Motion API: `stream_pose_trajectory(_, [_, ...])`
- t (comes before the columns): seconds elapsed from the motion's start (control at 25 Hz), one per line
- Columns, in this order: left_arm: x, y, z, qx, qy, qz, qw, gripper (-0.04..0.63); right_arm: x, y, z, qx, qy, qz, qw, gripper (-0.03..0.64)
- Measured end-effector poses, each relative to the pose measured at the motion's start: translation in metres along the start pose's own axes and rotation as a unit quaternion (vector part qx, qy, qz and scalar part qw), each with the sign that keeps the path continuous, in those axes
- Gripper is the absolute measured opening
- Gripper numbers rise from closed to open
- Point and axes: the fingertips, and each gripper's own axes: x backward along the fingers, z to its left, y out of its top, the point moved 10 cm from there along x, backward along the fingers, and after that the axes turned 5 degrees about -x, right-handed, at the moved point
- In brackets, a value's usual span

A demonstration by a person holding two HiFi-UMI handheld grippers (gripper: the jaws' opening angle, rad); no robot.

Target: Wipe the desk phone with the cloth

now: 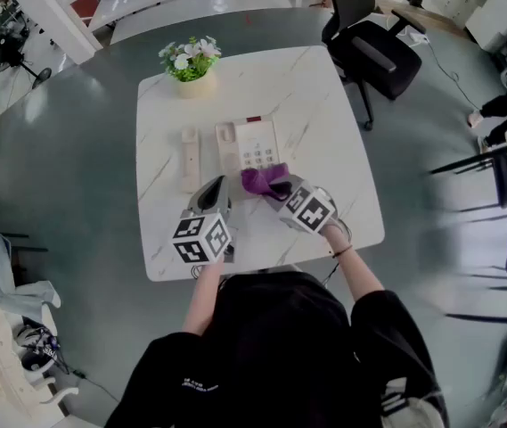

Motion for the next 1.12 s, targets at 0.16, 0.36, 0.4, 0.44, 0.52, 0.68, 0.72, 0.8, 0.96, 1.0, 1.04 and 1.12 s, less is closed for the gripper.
stream_pose_trajectory(0.16, [-0.001,0.005,0.0,-0.005,-0.005,-0.002,1.0,-0.002,0.004,-0.004,0.001,-0.029,0.009,-0.006,1.0,0.037])
stream_pose_trajectory(0.36, [0.004,0.013,0.005,-0.013,-0.006,-0.01,0.9999,-0.002,0.009,-0.006,0.006,-0.073,0.035,-0.013,0.997,0.037])
stream_pose_trajectory(0.4, [0.005,0.014,0.006,-0.015,-0.006,-0.011,0.9998,-0.002,0.01,-0.008,0.006,-0.086,0.04,-0.021,0.995,0.037])
stream_pose_trajectory(0.44, [0.006,0.014,0.007,-0.016,-0.006,-0.013,0.9998,-0.002,0.01,-0.01,0.005,-0.101,0.044,-0.029,0.993,0.037])
stream_pose_trajectory(0.52, [0.008,0.016,0.008,-0.019,-0.005,-0.017,0.9997,-0.002,0.014,-0.012,0.004,-0.13,0.053,-0.049,0.989,0.037])
stream_pose_trajectory(0.68, [0.009,0.021,0.007,-0.028,-0.01,-0.024,0.9993,-0.002,0.025,-0.009,0.002,-0.179,0.07,-0.097,0.976,0.037])
stream_pose_trajectory(0.72, [0.01,0.022,0.007,-0.032,-0.013,-0.026,0.9991,-0.002,0.028,-0.007,0.001,-0.191,0.074,-0.109,0.973,0.037])
stream_pose_trajectory(0.8, [0.011,0.025,0.008,-0.039,-0.018,-0.03,0.9987,-0.002,0.034,-0.002,-0.001,-0.209,0.08,-0.134,0.965,0.037])
stream_pose_trajectory(0.96, [0.016,0.029,0.006,-0.042,-0.027,-0.04,0.998,-0.002,0.048,0.009,-0.004,-0.236,0.087,-0.188,0.95,0.037])
stream_pose_trajectory(1.0, [0.017,0.03,0.005,-0.044,-0.031,-0.045,0.9976,-0.002,0.052,0.011,-0.004,-0.241,0.088,-0.202,0.945,0.037])
stream_pose_trajectory(1.04, [0.019,0.031,0.004,-0.046,-0.034,-0.051,0.9971,-0.002,0.056,0.014,-0.005,-0.246,0.089,-0.216,0.941,0.037])
stream_pose_trajectory(1.12, [0.022,0.036,0.002,-0.05,-0.04,-0.064,0.9959,-0.002,0.064,0.019,-0.007,-0.25,0.086,-0.242,0.933,0.037])
